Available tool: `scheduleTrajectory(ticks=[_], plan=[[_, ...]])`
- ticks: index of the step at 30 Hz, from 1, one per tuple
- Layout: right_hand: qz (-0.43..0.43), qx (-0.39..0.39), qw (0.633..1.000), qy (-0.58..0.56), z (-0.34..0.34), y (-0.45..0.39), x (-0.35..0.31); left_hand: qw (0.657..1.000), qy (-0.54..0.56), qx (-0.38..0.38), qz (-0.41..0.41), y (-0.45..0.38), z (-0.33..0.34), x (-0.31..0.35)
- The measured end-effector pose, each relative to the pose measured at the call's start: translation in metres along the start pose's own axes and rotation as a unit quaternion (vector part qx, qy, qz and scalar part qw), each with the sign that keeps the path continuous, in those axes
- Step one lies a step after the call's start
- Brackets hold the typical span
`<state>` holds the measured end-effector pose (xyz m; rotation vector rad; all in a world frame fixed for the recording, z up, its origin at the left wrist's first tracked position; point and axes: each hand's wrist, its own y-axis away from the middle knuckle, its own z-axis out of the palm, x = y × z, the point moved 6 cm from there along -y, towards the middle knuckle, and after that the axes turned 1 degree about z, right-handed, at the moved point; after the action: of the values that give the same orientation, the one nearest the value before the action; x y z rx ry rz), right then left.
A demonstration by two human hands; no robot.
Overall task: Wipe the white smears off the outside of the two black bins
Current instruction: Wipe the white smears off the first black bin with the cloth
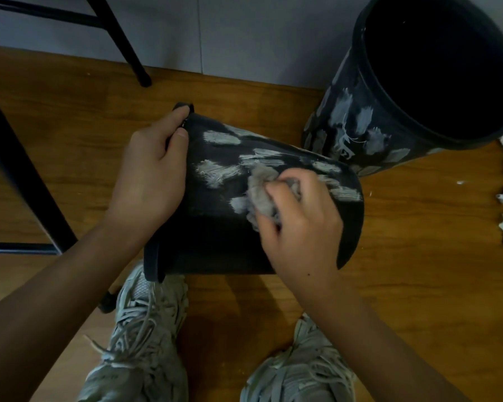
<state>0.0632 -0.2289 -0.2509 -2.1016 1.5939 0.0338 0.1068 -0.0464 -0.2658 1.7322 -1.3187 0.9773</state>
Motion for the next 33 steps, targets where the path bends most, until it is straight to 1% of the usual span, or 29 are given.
scheduleTrajectory(ticks=[3, 5, 7, 11, 13, 15, 20, 22, 25, 28, 30, 33], plan=[[-0.052, -0.028, 0.998, -0.017, 0.009, -0.001, -0.026, 1.000, 0.001, 0.003, -0.003, -0.001, 0.000, 0.000], [-0.063, -0.035, 0.997, -0.022, 0.009, -0.001, -0.030, 1.000, 0.001, 0.007, -0.002, -0.001, 0.000, -0.001], [-0.050, -0.034, 0.998, -0.022, 0.006, 0.002, -0.020, 1.000, -0.002, 0.008, 0.000, -0.002, 0.000, -0.001], [0.007, -0.018, 1.000, -0.007, -0.006, 0.009, 0.011, 1.000, -0.005, 0.002, 0.001, -0.003, 0.000, -0.001], [0.021, -0.020, 1.000, 0.001, -0.008, 0.009, 0.015, 1.000, -0.006, -0.001, 0.004, -0.003, 0.001, -0.001], [0.017, -0.025, 0.999, -0.010, -0.006, 0.005, 0.006, 1.000, -0.005, 0.000, 0.003, -0.002, 0.000, -0.002], [-0.057, -0.077, 0.995, -0.038, 0.008, -0.001, -0.041, 1.000, -0.007, 0.004, 0.001, -0.001, 0.001, 0.000], [-0.044, -0.075, 0.996, -0.038, 0.007, 0.001, -0.033, 1.000, -0.005, 0.000, -0.001, -0.001, 0.001, 0.000], [0.004, -0.045, 0.999, -0.016, -0.003, 0.007, 0.000, 1.000, 0.000, 0.001, -0.001, -0.001, 0.001, -0.002], [0.033, -0.038, 0.999, 0.004, -0.008, 0.013, 0.017, 1.000, 0.005, -0.006, -0.003, 0.000, 0.002, -0.002], [0.028, -0.035, 0.999, 0.002, -0.007, 0.010, 0.010, 1.000, 0.005, -0.005, -0.002, 0.001, 0.002, -0.002], [-0.024, -0.052, 0.998, -0.023, 0.004, -0.001, -0.021, 1.000, 0.002, 0.000, -0.003, 0.000, 0.001, -0.002]])
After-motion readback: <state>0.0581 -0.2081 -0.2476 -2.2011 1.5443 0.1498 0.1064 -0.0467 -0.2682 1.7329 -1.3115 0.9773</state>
